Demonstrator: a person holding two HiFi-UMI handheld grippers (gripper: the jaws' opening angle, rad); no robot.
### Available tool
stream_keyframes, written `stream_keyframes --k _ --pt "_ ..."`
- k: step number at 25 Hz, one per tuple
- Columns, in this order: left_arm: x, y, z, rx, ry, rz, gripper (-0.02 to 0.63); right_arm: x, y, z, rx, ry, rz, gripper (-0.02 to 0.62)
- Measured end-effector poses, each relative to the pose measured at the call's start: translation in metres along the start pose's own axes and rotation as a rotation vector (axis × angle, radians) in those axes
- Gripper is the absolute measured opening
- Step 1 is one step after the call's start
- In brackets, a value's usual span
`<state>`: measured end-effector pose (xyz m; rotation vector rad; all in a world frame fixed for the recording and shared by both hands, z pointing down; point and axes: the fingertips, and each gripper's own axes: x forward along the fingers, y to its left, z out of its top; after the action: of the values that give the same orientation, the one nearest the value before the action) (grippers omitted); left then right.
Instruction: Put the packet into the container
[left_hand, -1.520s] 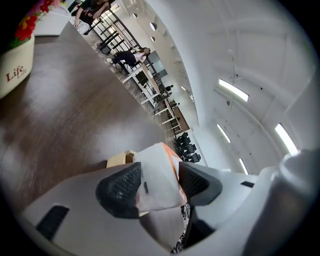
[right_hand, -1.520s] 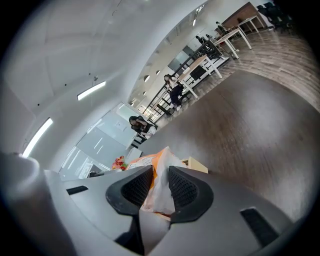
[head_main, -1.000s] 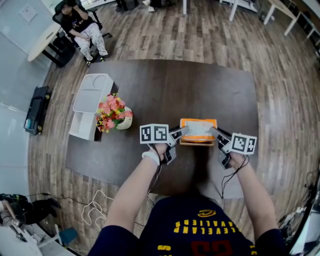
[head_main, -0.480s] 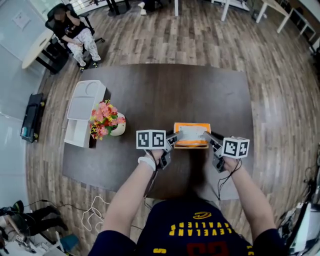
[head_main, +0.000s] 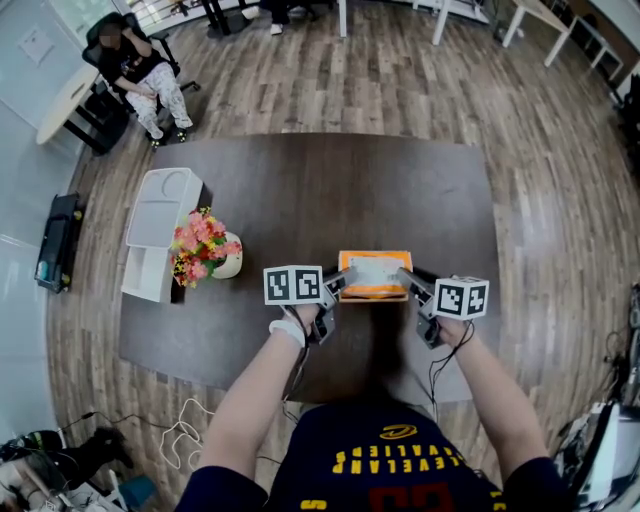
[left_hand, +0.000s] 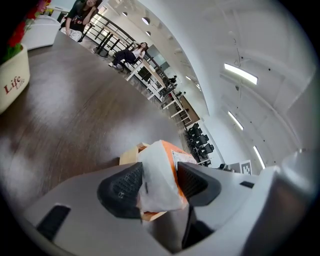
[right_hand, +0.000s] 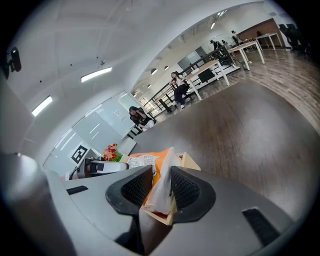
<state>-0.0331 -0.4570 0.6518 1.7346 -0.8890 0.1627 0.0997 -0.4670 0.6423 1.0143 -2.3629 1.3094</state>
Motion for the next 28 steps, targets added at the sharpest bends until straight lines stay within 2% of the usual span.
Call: stream_keyframes --k 5,10,13,15,19,22,23,25,28 --pt "-0.003 -0.006 0.003 0.009 -0.008 -0.002 0.219 -0.005 0.005 0.006 0.017 -0.019 0.008 0.106" --pt "-0.006 -0.009 0.007 -0.07 -0.044 -0.072 0.219 -0.016 0.024 0.025 -0.007 -0.077 0.012 0.106" --pt "-0.003 -0.007 0.001 -0.085 -0.034 -0.065 0.219 -0.014 0.018 0.021 0.007 -0.065 -0.002 0.104" --pt "0.001 -0.006 -0.002 -0.06 -0.013 -0.039 0.219 -0.016 0.016 0.02 -0.006 -0.061 -0.007 0.104" --pt "0.002 -0.002 0.0 0.069 0.004 0.06 0.219 -0.017 0.019 0.018 -0.088 -0.037 -0.028 0.104" --pt "-0.007 0.001 0.01 0.056 -0.027 0.063 0.219 -0.012 0.025 0.012 -0.186 0.002 -0.055 0.106" --pt "-0.01 0.004 0.012 0.054 -0.033 0.067 0.219 -0.009 0.03 0.01 -0.22 0.021 -0.049 0.111" --pt "-0.017 0.01 0.01 0.05 -0.036 0.076 0.219 -0.006 0.033 0.008 -0.244 0.04 -0.05 0.173" --pt "-0.024 0.013 0.001 0.033 -0.045 0.072 0.219 -0.014 0.026 0.017 -0.223 -0.006 -0.096 0.222"
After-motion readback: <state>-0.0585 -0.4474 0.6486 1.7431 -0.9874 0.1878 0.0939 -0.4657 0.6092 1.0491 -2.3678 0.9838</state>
